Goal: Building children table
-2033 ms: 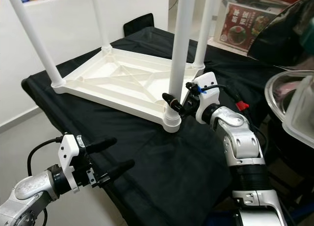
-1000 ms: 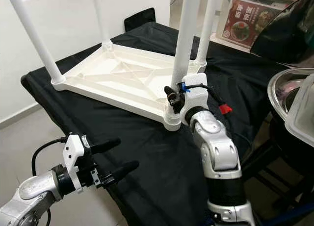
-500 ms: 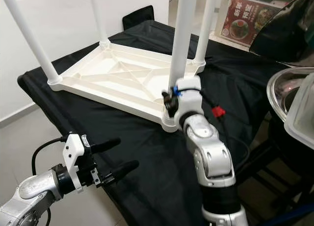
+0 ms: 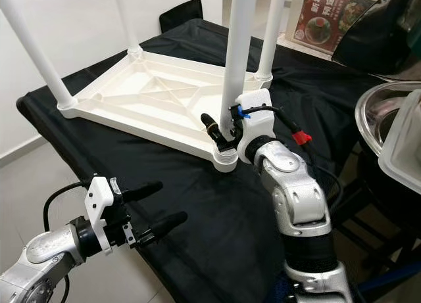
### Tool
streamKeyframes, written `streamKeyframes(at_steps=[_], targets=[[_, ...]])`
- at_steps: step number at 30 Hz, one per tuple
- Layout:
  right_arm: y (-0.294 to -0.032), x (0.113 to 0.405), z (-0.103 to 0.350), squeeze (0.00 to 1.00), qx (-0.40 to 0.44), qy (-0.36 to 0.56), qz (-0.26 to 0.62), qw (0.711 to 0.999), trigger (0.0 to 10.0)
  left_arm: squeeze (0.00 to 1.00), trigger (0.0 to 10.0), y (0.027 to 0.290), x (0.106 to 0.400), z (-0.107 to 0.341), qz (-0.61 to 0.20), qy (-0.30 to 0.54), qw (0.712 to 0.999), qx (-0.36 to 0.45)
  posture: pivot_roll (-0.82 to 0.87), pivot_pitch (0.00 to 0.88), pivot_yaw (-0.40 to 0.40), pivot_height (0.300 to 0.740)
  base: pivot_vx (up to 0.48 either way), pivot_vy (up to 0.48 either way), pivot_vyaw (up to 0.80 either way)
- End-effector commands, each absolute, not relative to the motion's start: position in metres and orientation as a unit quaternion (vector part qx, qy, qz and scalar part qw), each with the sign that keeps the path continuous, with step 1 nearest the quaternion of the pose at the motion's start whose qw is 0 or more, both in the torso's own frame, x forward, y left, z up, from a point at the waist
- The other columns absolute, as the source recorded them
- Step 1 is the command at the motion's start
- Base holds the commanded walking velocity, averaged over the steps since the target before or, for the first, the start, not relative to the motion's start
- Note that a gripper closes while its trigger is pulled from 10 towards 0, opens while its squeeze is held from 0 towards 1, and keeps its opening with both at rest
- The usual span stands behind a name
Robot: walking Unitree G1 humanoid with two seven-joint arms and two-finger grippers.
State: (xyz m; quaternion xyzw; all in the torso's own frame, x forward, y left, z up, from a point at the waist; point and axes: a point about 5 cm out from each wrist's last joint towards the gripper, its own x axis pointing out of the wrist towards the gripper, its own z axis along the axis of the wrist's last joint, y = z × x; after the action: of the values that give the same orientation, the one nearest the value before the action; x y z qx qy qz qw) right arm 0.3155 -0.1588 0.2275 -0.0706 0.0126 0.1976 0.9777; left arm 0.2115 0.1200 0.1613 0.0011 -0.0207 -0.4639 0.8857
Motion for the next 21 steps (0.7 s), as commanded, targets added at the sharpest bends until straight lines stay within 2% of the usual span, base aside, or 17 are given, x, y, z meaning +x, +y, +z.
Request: streamKeyframes(at_steps=[1,2,3,7,17,18,21], targets=[[-0.164,0.317,0.231,0.46,-0.071,0.006,0.22,0.973,10.0,0.0,10.0,0.12,0.208,0.16,-0.47,-0.014,0.882,0.002,-0.04,0.097,0.012,0.74,0.0,0.0,0.0],[-0.164,0.317,0.231,0.46,-0.071,0.006,0.22,0.973,10.0,0.0,10.0,0.12,0.208,0.16,-0.47,-0.014,0.882,0.002,-0.04,0.097,0.012,0.74,0.0,0.0,0.0],[-0.172,0.32,0.234,0.0,-0.076,0.004,0.233,0.969,10.0,0.0,10.0,0.12,0.208,0.161,-0.471,-0.014,0.882,0.002,-0.04,0.096,0.013,0.74,0.0,0.0,0.0],[-0.183,0.328,0.246,0.0,-0.052,-0.018,0.267,0.962,10.0,0.0,10.0,0.119,0.207,0.161,-0.475,-0.015,0.88,0.002,-0.04,0.094,0.015,0.74,0.0,0.0,0.0],[-0.181,0.338,0.259,0.0,-0.046,-0.049,0.307,0.95,10.0,0.0,10.0,0.119,0.207,0.163,-0.478,-0.016,0.878,0.004,-0.03,0.093,0.015,0.74,0.0,0.0,0.0],[-0.18,0.34,0.259,0.0,-0.045,-0.049,0.316,0.946,0.0,0.0,10.0,0.119,0.207,0.163,-0.478,-0.016,0.878,0.004,-0.03,0.094,0.015,0.74,0.0,0.0,0.0],[-0.179,0.341,0.259,0.0,-0.049,-0.048,0.322,0.944,0.0,0.0,10.0,0.119,0.207,0.163,-0.478,-0.015,0.878,0.005,-0.03,0.095,0.013,0.74,0.0,0.0,0.0]])
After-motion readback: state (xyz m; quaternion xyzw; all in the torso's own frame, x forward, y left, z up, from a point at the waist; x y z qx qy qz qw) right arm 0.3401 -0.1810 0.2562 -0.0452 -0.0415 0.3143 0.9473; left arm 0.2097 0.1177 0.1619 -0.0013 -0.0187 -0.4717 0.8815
